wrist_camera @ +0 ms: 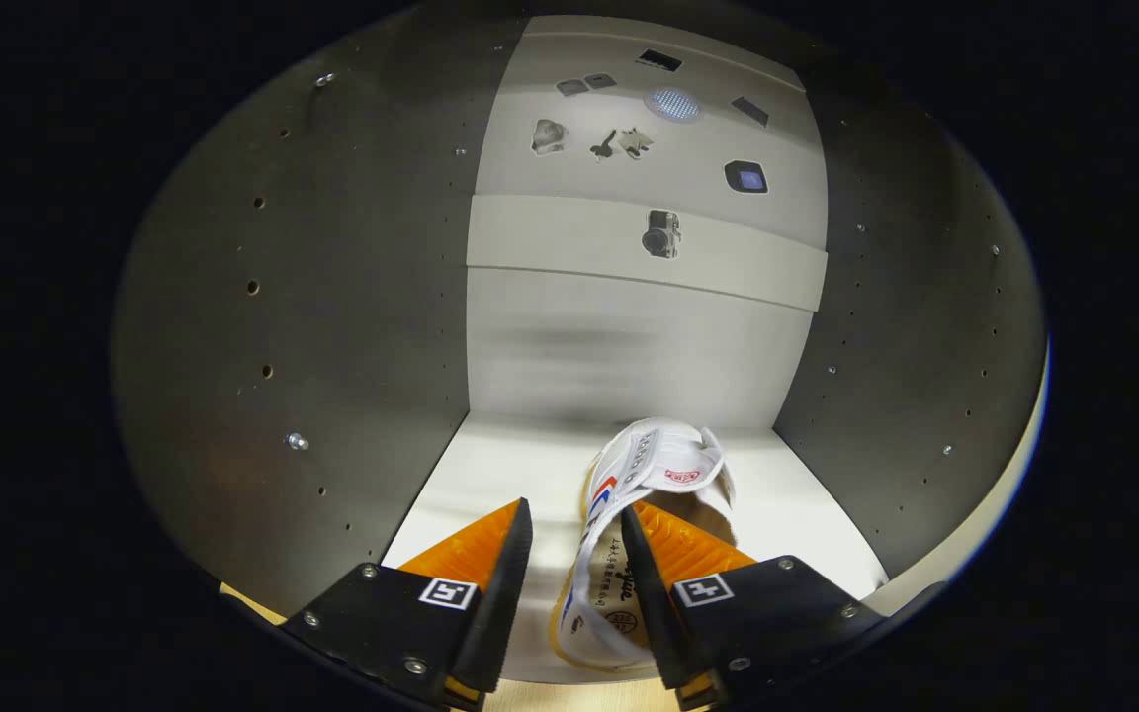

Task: Open the shoe cabinet door, grab the shoes and put them into the shoe cabinet, then close the shoe cabinet door.

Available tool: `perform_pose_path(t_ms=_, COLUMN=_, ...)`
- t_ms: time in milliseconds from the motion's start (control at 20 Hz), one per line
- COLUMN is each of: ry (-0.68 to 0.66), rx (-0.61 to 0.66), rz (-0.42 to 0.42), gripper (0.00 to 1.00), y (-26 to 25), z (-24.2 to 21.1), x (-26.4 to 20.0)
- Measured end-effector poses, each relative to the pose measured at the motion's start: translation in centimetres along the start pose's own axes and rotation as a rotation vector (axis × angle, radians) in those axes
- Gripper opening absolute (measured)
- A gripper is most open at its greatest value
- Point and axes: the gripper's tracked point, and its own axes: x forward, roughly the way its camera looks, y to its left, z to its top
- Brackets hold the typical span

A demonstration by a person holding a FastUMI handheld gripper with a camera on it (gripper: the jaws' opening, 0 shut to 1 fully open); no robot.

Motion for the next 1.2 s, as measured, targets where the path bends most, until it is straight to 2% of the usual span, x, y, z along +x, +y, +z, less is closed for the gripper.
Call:
perform_pose_path(t_ms=200, ry=-0.008, rx=0.000, rz=0.000, gripper=0.66, y=0.0, z=0.3, x=-0.8)
perform_pose_path(t_ms=700, ry=-0.133, rx=0.043, rz=-0.005, gripper=0.71, y=-1.4, z=4.6, x=-6.9)
perform_pose_path(t_ms=1200, ry=-0.267, rx=0.110, rz=-0.013, gripper=0.76, y=-5.1, z=6.8, x=-20.2)
